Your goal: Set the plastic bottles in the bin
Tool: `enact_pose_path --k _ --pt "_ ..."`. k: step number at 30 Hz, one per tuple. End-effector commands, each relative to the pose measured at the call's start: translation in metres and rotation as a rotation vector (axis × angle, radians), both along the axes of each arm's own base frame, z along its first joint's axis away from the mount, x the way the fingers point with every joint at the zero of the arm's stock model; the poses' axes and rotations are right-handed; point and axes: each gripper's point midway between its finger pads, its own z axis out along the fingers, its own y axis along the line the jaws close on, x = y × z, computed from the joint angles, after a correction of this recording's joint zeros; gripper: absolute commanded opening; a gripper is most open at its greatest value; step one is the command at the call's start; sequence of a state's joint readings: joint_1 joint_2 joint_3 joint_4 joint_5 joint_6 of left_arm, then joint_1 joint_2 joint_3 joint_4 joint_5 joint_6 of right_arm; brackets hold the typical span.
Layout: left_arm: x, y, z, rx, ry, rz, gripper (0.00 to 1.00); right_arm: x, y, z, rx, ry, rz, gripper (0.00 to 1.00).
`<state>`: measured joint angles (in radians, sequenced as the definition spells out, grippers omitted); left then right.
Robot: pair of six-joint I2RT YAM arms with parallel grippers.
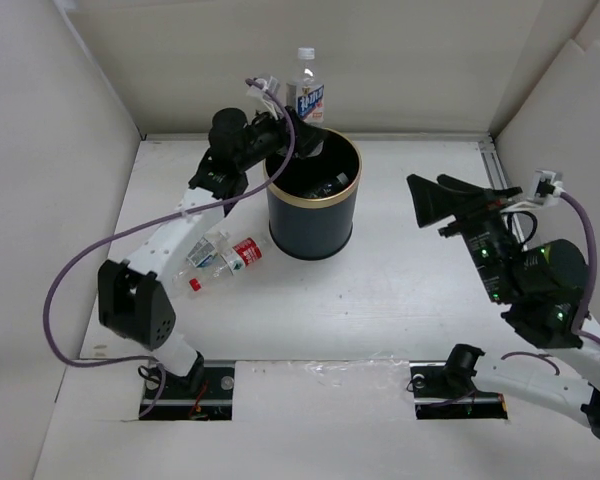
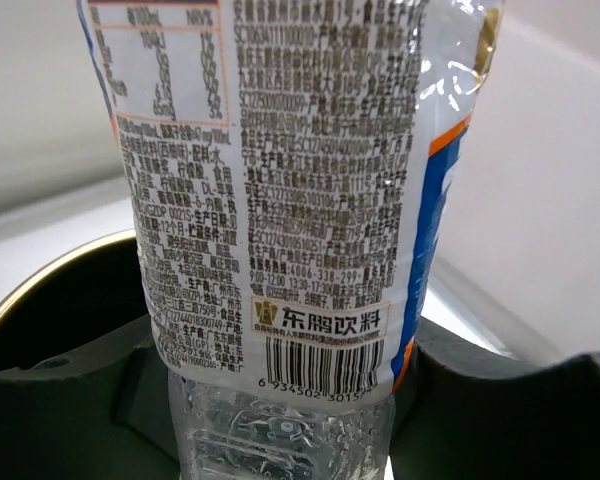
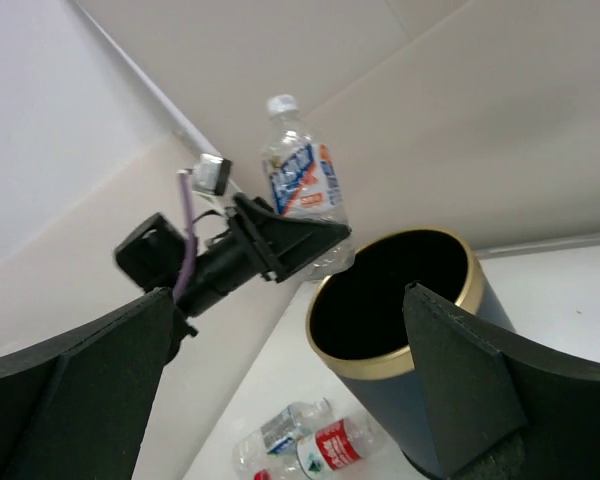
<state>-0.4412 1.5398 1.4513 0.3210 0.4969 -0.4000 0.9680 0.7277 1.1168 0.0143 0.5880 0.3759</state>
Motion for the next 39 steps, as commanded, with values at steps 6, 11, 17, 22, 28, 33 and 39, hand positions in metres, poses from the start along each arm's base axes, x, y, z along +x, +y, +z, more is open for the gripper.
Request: enact_pose_path --k 6,11,17,22,28,33,39 --pt "0.038 -0.006 -0.011 0.041 -0.042 0.055 1.0 -0.013 -0.027 -0.038 -0.15 0.091 -0.027 1.0" --pt "0.024 0.01 0.012 0.018 -0.057 0.11 1.0 -0.011 -0.024 -0.045 -0.208 0.122 -0.029 1.0" --pt "-0.003 0.053 0.037 0.028 0.023 0.28 1.0 -0.01 -0.019 -0.047 -0.227 0.119 -0.012 1.0" --pt "-0.012 0.121 0.007 0.033 0.273 0.626 1.0 -0.007 -0.009 -0.056 -0.247 0.122 0.012 1.0" --pt "-0.041 0.206 -0.099 -0.094 0.694 0.98 1.0 -0.009 0.015 -0.069 -0.245 0.122 0.103 1.0" --pt "-0.077 0.242 -0.148 -0.362 0.907 1.16 1.0 -0.007 0.044 -0.083 -0.237 0.141 0.196 1.0" --pt "-0.112 0.268 -0.19 -0.625 1.009 1.354 1.0 -0.006 0.075 -0.106 -0.25 0.176 0.292 1.0"
